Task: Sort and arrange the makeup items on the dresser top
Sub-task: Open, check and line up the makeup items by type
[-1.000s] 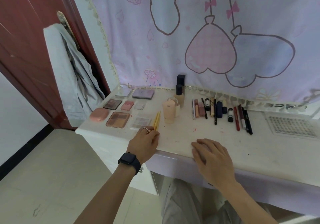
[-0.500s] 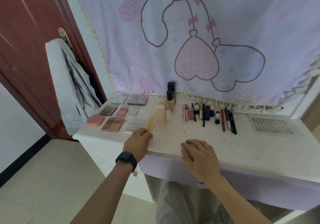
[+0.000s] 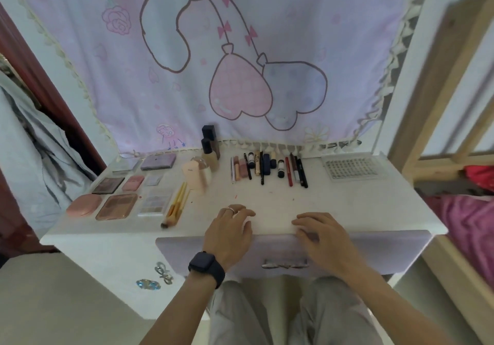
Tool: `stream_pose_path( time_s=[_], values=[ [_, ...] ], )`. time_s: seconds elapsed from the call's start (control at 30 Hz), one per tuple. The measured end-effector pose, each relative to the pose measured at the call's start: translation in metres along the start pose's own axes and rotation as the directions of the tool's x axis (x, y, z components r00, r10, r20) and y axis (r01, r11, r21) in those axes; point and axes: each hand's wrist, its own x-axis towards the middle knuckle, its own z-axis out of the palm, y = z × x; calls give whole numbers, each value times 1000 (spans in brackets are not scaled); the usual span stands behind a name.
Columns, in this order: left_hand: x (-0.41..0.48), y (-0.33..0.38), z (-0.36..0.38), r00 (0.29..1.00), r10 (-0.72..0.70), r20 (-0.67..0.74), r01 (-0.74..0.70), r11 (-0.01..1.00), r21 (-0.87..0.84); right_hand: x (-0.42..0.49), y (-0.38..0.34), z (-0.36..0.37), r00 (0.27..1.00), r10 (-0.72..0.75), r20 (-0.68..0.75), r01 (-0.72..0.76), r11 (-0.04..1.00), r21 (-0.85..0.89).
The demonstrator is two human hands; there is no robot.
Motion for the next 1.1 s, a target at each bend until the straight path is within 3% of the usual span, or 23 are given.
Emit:
stream_pose_path(
  time_s=[0.37,0.57,0.73,0.83,0.93,1.1],
  values=[
    [84,125,84,971,221,88,-200,959,-201,1,123,-96,920,325,-218,-374,895,-243],
    [147,165,111,943,258,212,-240,965,-105,31,139,-99,886,415,-207,-463,823,-329],
    [181,173,135,921,244,303,-262,965,22,30,143,-99,889,412,-197,-457,825,-334],
    [174,176,147,954,222,203,-213,975,-64,30,141,-101,874,428,-230,-481,827,-291],
    [156,175,152,960,265,91,-260,964,-59,30,138,-100,839,464,-283,-524,829,-195],
    [145,170,145,952,305,28,-304,952,-43,27,140,-100,806,504,-309,-562,815,-137]
  ],
)
